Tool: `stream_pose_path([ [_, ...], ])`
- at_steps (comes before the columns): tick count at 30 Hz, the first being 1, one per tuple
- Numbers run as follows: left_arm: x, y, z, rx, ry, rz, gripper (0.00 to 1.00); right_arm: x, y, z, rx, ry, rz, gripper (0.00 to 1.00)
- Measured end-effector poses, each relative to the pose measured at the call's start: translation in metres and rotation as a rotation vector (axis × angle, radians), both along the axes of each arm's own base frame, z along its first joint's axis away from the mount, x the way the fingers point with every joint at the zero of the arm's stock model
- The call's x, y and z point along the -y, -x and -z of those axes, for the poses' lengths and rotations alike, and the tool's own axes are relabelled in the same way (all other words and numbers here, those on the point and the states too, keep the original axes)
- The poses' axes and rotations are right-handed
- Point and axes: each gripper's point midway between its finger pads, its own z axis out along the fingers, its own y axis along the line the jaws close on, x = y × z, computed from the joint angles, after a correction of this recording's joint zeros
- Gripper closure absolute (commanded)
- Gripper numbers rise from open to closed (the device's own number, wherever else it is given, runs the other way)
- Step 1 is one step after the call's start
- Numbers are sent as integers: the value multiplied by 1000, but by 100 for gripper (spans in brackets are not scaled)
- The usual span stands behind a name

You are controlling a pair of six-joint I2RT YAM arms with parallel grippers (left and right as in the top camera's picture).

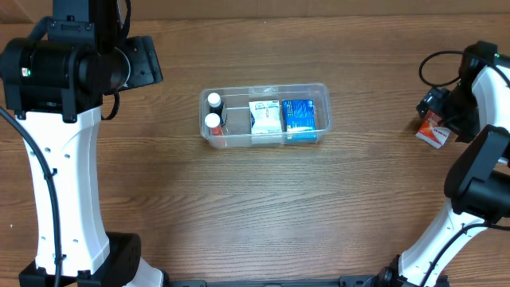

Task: Pack container
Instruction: 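Move the right gripper to the red box and grasp it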

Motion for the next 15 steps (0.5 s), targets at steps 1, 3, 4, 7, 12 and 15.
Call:
stream_pose_path([
  [1, 0, 0, 0, 0, 0, 0, 26, 0, 0, 3, 1, 1, -6, 0],
  [3, 0, 0, 0, 0, 0, 0, 26, 0, -1, 11, 7, 3, -22, 0],
  [4, 0, 0, 0, 0, 0, 0, 26, 0, 0, 14, 7, 4, -25, 0],
  [7, 0, 0, 0, 0, 0, 0, 26, 1, -2, 24, 19, 9, -37, 0],
  [12, 0, 0, 0, 0, 0, 0, 26, 0, -1, 37, 29, 13, -44, 0],
  [15, 0, 0, 0, 0, 0, 0, 26, 0, 0, 45, 35, 14, -55, 1],
])
